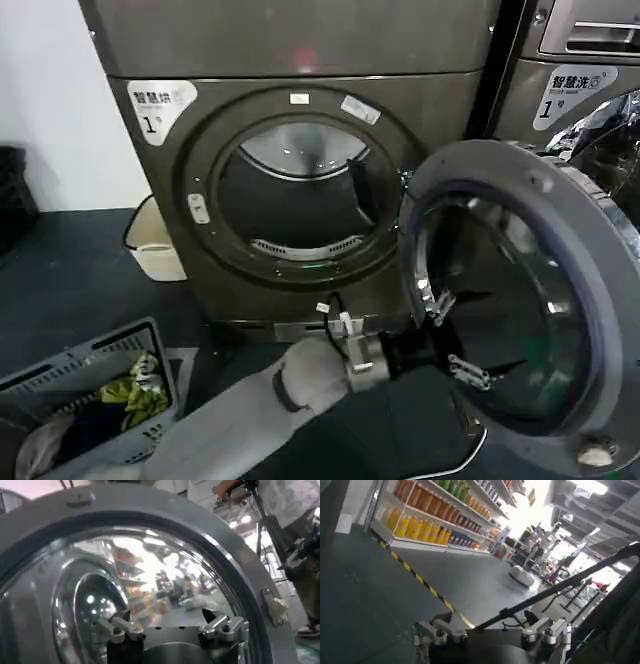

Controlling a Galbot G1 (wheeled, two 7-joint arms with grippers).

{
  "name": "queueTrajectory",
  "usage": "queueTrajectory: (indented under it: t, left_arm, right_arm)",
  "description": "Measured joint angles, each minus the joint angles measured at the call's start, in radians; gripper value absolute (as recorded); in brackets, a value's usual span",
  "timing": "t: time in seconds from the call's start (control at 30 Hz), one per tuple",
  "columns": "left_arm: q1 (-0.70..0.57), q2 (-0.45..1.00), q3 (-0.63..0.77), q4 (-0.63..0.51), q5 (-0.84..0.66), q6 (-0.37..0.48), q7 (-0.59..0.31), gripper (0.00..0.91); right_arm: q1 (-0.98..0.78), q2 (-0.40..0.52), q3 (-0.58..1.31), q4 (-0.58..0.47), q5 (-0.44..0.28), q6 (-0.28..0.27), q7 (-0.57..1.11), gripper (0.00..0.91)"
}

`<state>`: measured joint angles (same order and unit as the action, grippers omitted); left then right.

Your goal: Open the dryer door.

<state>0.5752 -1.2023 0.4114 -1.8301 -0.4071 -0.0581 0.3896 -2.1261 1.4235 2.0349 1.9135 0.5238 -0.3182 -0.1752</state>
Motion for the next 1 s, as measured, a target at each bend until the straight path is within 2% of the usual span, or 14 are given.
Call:
queueTrajectory:
  t: [0.57, 1.0]
  left_arm:
    - [-0.112, -0.148, 0.077, 0.165, 0.233, -0.195, -0.066, 0.907]
    - [-0.186, -0.261, 0.105, 0.324, 0.288, -0.206, -0.092, 0.907]
  right_arm:
    - [0.006, 0.057, 0.011, 0.040, 0.031, -0.007, -0.004, 0.907]
    - [0.009, 0.085, 0.026, 0.067, 0.049, -0.011, -0.005, 0.907]
